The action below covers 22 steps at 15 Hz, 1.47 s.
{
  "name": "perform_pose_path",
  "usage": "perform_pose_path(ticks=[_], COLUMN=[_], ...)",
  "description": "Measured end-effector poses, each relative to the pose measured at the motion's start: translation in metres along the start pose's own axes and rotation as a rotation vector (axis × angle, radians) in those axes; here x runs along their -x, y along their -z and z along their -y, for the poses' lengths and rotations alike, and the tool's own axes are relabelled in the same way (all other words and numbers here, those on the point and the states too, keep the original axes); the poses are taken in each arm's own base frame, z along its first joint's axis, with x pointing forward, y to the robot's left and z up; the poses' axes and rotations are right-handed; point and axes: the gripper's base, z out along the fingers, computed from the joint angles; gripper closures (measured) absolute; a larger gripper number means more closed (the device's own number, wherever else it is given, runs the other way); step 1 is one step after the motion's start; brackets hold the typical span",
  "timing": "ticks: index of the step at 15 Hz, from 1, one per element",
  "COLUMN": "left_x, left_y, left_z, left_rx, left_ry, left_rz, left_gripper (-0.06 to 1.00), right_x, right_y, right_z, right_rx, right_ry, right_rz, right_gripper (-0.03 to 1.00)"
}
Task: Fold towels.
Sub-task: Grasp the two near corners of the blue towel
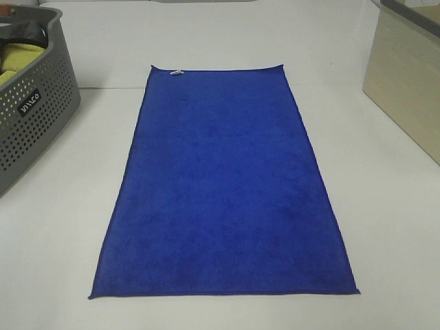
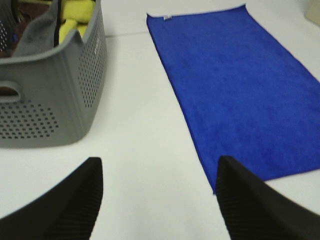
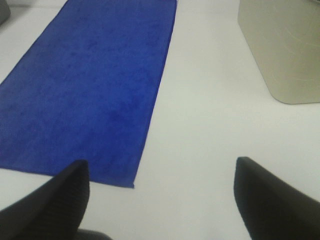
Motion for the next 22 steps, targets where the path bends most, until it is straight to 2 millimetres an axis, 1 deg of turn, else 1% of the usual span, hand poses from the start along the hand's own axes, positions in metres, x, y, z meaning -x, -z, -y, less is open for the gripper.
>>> perform_pose_path(ticks=[1, 2, 4, 5, 6, 7, 9, 11, 13, 14, 16, 17, 19, 20, 21, 22], left_x=[0.008, 0.017, 0.033, 0.041, 0.045, 0.048, 0.044, 0.034, 0.018, 0.01, -0.01, -0.028, -0.052, -0.061, -0.065, -0.075], left_y=[-0.003, -0.009, -0.028, -0.044, -0.059, -0.078, -0.114, -0.152, -0.189, -0.207, -0.235, -0.254, -0.272, -0.279, -0.282, -0.29], left_z=[-0.002, -0.003, -0.006, -0.008, -0.011, -0.013, -0.017, -0.02, -0.021, -0.022, -0.023, -0.022, -0.023, -0.023, -0.023, -0.023], left_rx=[0.008, 0.011, -0.015, -0.027, -0.034, -0.037, -0.049, -0.083, -0.137, -0.161, -0.205, -0.235, -0.245, -0.248, -0.25, -0.263], left_ry=[0.024, 0.061, 0.227, 0.324, 0.383, 0.425, 0.459, 0.482, 0.497, 0.511, 0.54, 0.541, 0.581, 0.6, 0.611, 0.631], left_rz=[0.046, 0.079, 0.088, 0.058, 0.016, -0.05, -0.206, -0.372, -0.512, -0.576, -0.663, -0.73, -0.806, -0.827, -0.835, -0.847], left_gripper=[0.32, 0.32, 0.32, 0.34, 0.35, 0.36, 0.36, 0.36, 0.36, 0.36, 0.36, 0.36, 0.36, 0.36, 0.36, 0.36], right_x=[0.008, 0.016, 0.028, 0.032, 0.035, 0.037, 0.037, 0.04, 0.043, 0.042, 0.031, 0.021, 0.008, 0.001, -0.006, -0.014], right_y=[-0.002, -0.008, -0.029, -0.041, -0.056, -0.07, -0.102, -0.132, -0.161, -0.178, -0.208, -0.227, -0.249, -0.258, -0.266, -0.274], right_z=[0.002, 0.005, 0.011, 0.013, 0.016, 0.018, 0.023, 0.026, 0.028, 0.027, 0.026, 0.026, 0.025, 0.024, 0.023, 0.023], right_rx=[-0.016, -0.032, -0.049, -0.051, -0.053, -0.054, -0.055, -0.046, -0.007, 0.023, 0.085, 0.113, 0.146, 0.161, 0.187, 0.208], right_ry=[-0.042, -0.095, -0.167, -0.182, -0.195, -0.206, -0.232, -0.252, -0.266, -0.273, -0.288, -0.316, -0.354, -0.366, -0.36, -0.347], right_rz=[0.02, 0.014, -0.059, -0.114, -0.186, -0.247, -0.39, -0.529, -0.634, -0.69, -0.777, -0.819, -0.86, -0.875, -0.893, -0.912], right_gripper=[0.21, 0.21, 0.21, 0.21, 0.21, 0.21, 0.21, 0.21, 0.21, 0.21, 0.21, 0.21, 0.21, 0.21, 0.21, 0.21])
